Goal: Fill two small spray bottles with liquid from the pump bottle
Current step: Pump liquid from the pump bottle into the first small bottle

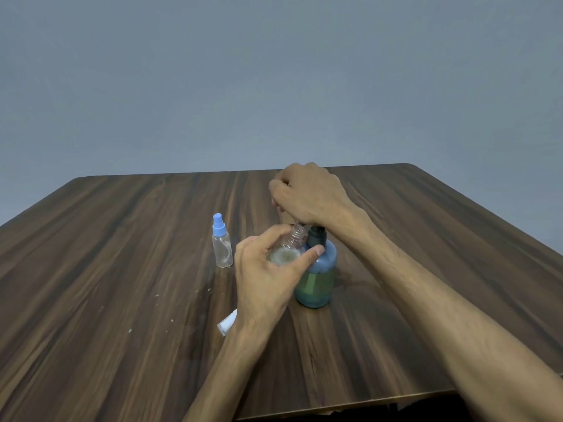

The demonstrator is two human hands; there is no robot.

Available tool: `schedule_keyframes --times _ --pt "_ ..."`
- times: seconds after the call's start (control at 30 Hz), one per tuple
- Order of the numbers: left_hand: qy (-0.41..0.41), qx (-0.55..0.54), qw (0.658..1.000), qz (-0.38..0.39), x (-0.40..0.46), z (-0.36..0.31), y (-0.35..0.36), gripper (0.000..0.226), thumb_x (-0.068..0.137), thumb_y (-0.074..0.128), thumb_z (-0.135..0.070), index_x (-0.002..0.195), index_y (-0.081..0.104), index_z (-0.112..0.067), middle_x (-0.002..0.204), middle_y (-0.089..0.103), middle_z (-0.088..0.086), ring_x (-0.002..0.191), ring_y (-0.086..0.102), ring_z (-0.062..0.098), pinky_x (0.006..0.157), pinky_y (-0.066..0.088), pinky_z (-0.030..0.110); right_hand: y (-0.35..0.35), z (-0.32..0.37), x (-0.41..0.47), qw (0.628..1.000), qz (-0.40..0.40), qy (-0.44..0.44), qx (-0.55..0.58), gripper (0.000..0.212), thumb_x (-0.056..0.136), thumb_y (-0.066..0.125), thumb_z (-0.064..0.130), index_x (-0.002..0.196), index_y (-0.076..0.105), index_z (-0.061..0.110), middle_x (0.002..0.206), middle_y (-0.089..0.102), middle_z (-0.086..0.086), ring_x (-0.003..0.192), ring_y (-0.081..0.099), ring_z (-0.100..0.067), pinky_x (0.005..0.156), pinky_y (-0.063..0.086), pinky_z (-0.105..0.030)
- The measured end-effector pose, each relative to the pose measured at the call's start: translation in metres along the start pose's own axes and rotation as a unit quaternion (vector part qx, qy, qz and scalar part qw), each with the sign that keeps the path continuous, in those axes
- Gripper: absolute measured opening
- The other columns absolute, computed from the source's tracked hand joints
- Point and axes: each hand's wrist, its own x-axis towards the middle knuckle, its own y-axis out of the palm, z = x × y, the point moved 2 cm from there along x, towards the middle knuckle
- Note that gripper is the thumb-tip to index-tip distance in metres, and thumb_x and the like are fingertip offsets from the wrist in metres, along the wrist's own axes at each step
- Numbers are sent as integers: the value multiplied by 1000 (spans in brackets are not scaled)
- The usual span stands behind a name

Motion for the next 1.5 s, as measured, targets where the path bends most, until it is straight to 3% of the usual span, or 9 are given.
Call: schedule_keyframes --times 0.1,0.27,0.4,0.53,0.67,0.83,0.97,1.37,1.5 --pt "2 0 1000 1 2 2 0 44 67 89 -60 95 83 -27 88 82 -10 92 78 26 87 62 58 7 -2 -1 998 63 17 -15 41 93 45 35 87 79 12 81 79 0 82 72 -26 79 55 -37" --pt "-11 -3 1000 -1 1 6 1 43 65 90 -62 96 82 -33 91 82 -9 99 77 29 92 61 59 0 0 0 1000 11 8 2 40 93 46 33 88 78 10 82 80 -2 81 71 -26 69 49 -32" --pt "-7 -1 1000 2 2 4 0 43 67 90 -61 96 82 -29 90 82 -10 96 78 27 91 62 59 8 -1 -1 995 90 28 -22 40 96 45 35 91 79 14 86 79 -1 83 71 -24 73 49 -36" --pt "-8 -3 1000 -1 0 3 0 42 66 89 -62 95 81 -33 90 82 -12 98 77 27 92 61 59 -2 1 -1 1000 21 7 0 40 94 46 34 88 78 11 81 79 -1 79 71 -25 72 50 -34" --pt "-9 -5 1000 -2 2 1 1 41 65 89 -61 93 82 -31 87 81 -12 94 78 26 90 62 58 5 0 -2 998 64 18 -16 40 95 45 34 86 78 12 82 78 -1 82 71 -26 76 52 -38" --pt "-15 -8 1000 -1 0 4 1 43 65 90 -64 96 82 -34 91 82 -9 101 76 31 91 62 58 -2 1 0 1000 8 2 0 37 94 48 32 88 77 10 81 78 -5 81 70 -28 67 46 -32" --pt "-13 0 1000 3 2 3 1 41 66 89 -62 95 82 -34 90 82 -11 98 77 29 91 62 58 6 0 -2 997 74 17 -10 37 95 47 34 87 78 15 83 77 -2 84 71 -27 74 52 -37" --pt "-26 -10 1000 0 1 6 1 44 64 89 -64 97 82 -37 92 82 -11 104 76 32 92 62 57 -2 1 -3 1000 -10 5 1 36 95 48 29 87 76 7 75 72 -9 74 64 -26 64 41 -33" --pt "-22 -4 1000 3 2 4 2 39 66 90 -61 96 79 -40 90 81 -14 103 76 33 92 61 59 4 0 -3 999 40 16 -20 38 96 47 31 88 78 10 78 74 -5 81 68 -28 67 43 -36"
